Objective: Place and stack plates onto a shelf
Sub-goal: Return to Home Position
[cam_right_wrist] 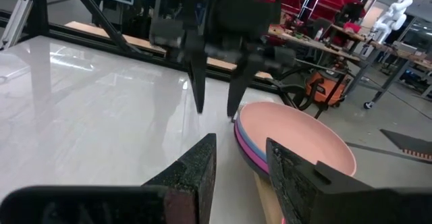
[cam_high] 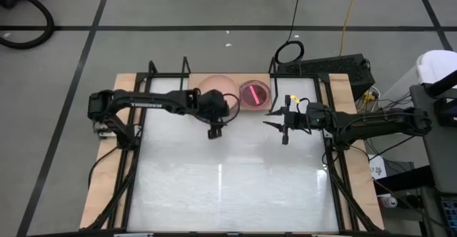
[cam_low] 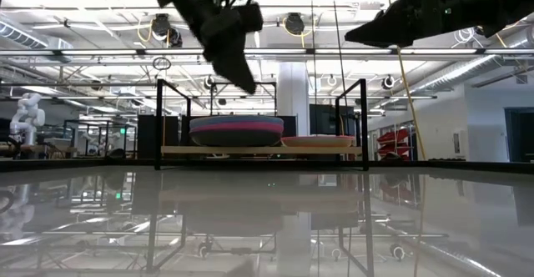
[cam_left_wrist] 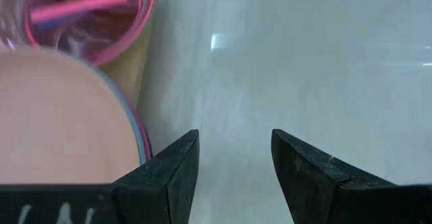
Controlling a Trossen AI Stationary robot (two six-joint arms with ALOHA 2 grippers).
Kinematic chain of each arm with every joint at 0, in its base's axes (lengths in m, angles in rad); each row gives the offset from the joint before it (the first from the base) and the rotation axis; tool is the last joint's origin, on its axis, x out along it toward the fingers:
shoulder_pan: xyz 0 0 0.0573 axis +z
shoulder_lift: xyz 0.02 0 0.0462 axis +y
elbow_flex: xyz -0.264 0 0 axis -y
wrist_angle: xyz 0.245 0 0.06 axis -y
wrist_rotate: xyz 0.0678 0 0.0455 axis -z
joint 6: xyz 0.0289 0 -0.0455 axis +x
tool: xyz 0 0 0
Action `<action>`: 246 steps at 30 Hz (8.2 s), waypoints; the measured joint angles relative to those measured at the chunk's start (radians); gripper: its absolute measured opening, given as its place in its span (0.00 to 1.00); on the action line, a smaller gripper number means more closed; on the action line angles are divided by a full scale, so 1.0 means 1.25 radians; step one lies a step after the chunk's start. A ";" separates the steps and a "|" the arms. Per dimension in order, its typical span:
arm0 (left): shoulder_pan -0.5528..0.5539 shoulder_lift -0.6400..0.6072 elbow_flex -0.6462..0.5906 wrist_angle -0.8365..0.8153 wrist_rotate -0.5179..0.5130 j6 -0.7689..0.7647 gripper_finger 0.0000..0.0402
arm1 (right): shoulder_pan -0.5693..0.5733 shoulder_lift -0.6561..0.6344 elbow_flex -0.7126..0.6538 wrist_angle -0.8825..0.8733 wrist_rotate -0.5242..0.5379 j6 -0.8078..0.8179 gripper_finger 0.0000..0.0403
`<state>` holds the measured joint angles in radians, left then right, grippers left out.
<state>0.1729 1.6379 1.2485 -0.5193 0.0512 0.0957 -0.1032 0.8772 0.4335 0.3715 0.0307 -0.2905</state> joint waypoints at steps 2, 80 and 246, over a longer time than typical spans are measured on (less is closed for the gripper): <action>0.005 0.000 -0.043 0.037 -0.002 -0.011 0.48 | 0.000 0.000 0.000 0.001 0.000 0.009 0.28; 0.009 -1.063 -0.739 0.471 -0.141 -0.143 0.21 | 0.000 -0.647 -0.079 -0.328 0.056 0.062 0.28; 0.015 -1.080 -0.990 0.575 -0.148 -0.227 0.21 | 0.000 -0.656 -0.323 -0.217 0.058 0.196 0.28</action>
<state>0.1913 0.2876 0.0105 0.1989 -0.1341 -0.1875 -0.1030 0.0574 0.0299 0.1003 0.1035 -0.0452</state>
